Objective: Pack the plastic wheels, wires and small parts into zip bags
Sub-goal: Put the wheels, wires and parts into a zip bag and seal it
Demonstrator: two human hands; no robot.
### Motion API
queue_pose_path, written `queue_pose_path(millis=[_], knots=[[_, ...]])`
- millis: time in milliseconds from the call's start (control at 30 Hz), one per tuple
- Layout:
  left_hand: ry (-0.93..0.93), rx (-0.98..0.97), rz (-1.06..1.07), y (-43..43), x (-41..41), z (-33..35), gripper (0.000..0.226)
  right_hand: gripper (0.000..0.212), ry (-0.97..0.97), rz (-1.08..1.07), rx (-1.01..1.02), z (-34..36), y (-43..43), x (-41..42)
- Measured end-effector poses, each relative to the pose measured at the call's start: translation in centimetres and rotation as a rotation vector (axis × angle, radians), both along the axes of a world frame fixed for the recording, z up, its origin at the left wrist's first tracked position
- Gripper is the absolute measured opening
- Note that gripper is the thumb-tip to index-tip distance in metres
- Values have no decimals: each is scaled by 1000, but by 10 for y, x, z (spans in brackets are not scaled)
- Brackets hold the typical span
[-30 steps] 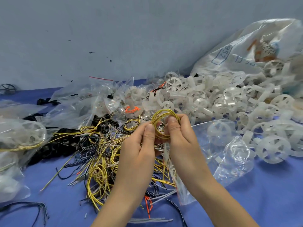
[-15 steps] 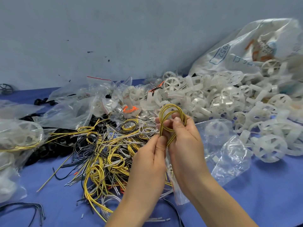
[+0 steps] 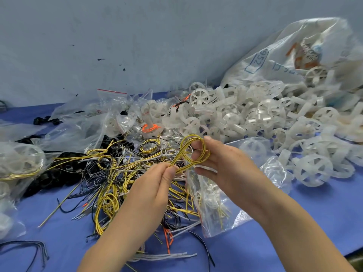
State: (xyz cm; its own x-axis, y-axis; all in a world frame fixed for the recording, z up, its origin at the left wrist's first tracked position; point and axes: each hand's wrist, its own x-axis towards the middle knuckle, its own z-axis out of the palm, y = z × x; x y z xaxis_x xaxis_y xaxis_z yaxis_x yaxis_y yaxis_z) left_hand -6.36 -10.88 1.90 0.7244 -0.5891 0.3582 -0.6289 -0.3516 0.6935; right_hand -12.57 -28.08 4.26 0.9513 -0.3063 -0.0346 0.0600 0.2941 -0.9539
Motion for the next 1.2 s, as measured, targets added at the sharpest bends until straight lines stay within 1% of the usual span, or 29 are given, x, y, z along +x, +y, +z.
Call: queue_pose_path(millis=[133, 200, 300, 367, 400, 433, 533, 600, 633, 700, 733, 800, 867, 967, 1067, 1133, 1200], knots=[[68, -45, -11, 3, 5, 2, 39, 34, -27, 136, 49, -4, -12, -3], [83, -49, -32, 5, 7, 4, 36, 35, -58, 185, 58, -5, -16, -6], [67, -30, -50, 8, 7, 6, 35, 35, -83, 216, 64, -5, -16, -8], [45, -1, -40, 9, 8, 6, 38, 37, -51, 185, 15, -4, -15, -8], [33, 21, -25, 11, 9, 7, 37, 40, -15, 135, -58, -3, -15, -8], [21, 47, -6, 13, 11, 7, 34, 43, 31, 62, -175, -1, -14, -8], [0, 176, 42, 27, 16, 10, 30, 44, 180, -172, -699, -3, -13, -11], [-9, 267, 54, 36, 18, 12, 31, 41, 276, -208, -1040, -10, -9, -14], [-7, 299, 52, 39, 18, 14, 30, 40, 321, -196, -1169, -14, -6, -15], [31, 328, 23, 41, 17, 16, 30, 33, 384, -156, -1309, -21, -2, -14], [77, 321, 0, 41, 15, 16, 31, 26, 401, -143, -1321, -23, -2, -13], [202, 300, -40, 39, 13, 17, 30, 14, 407, -141, -1259, -22, -3, -12], [256, 332, -67, 34, 10, 14, 32, 12, 379, -169, -1162, -20, -2, -11], [187, 433, -97, 18, 2, 10, 36, 15, 334, -217, -1114, -15, 3, -10], [44, 489, -110, 0, -4, 9, 42, 16, 318, -240, -1175, -13, 11, -9], [11, 475, -114, -12, -3, 11, 41, 13, 300, -244, -1228, -11, 19, -10], [9, 439, -125, -22, 0, 15, 37, 11, 250, -230, -1230, -7, 26, -11]])
